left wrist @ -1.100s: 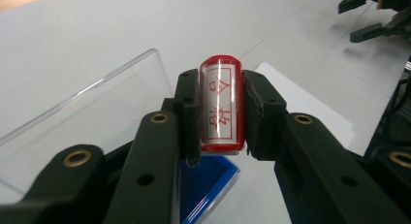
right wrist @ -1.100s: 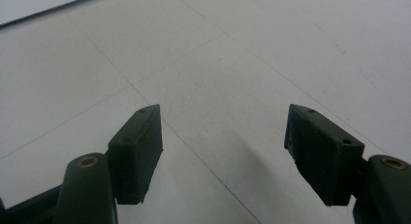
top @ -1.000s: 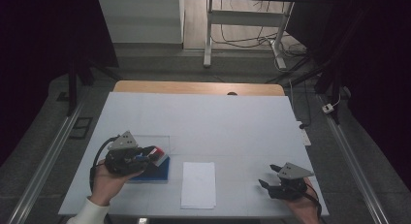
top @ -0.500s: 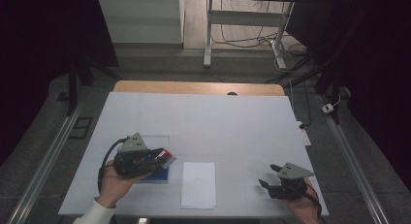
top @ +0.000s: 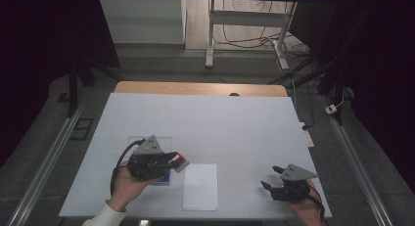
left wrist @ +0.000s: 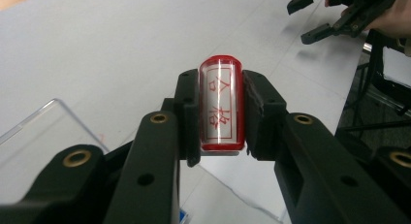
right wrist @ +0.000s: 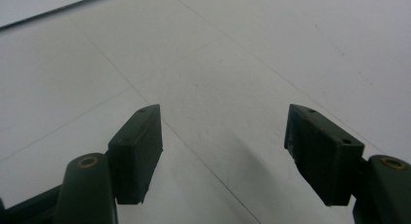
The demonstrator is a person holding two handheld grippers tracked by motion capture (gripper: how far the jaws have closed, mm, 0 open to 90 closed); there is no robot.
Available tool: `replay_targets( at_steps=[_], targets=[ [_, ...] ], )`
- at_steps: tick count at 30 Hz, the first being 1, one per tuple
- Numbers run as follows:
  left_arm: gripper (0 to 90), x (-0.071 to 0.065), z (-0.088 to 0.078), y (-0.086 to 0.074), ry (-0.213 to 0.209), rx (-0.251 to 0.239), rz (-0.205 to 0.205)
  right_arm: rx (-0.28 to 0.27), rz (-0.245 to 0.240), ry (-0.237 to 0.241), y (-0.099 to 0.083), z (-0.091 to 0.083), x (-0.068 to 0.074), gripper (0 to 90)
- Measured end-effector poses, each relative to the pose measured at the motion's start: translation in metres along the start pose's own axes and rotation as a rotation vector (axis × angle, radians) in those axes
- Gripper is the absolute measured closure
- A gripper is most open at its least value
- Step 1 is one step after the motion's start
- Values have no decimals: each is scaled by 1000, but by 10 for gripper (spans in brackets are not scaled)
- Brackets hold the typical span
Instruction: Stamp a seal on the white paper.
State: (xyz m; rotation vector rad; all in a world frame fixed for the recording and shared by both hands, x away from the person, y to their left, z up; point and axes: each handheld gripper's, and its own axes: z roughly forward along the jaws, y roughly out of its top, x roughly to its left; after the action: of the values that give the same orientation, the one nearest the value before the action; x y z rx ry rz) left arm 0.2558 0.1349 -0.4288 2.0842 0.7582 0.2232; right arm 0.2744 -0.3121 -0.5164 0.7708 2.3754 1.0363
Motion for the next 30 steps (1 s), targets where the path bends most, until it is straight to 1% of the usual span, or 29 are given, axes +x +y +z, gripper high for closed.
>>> replay_targets(
  at_steps=[8, 13, 15, 21, 23, 26, 30],
  targets=[
    [698, -6, 18, 3, -21, 41, 20, -2, -1, -2, 0, -1, 0, 293],
    [698, -9, 35, 3, -34, 83, 34, 3, 0, -1, -1, -1, -1, 293],
    [698, -10, 41, 3, -36, 103, 50, 3, 0, -2, -1, -1, -1, 293],
    [698, -13, 55, 6, -54, 133, 58, 0, 1, 0, 0, 0, 0, 293],
    [699, -16, 61, 6, -55, 147, 67, 2, -4, -2, 0, 0, 0, 293],
    [698, -19, 68, 5, -53, 178, 87, 3, 0, -3, -1, -1, -1, 293],
    [698, -21, 75, 4, -46, 208, 104, 6, 1, -2, -1, -1, 0, 293]
  ],
)
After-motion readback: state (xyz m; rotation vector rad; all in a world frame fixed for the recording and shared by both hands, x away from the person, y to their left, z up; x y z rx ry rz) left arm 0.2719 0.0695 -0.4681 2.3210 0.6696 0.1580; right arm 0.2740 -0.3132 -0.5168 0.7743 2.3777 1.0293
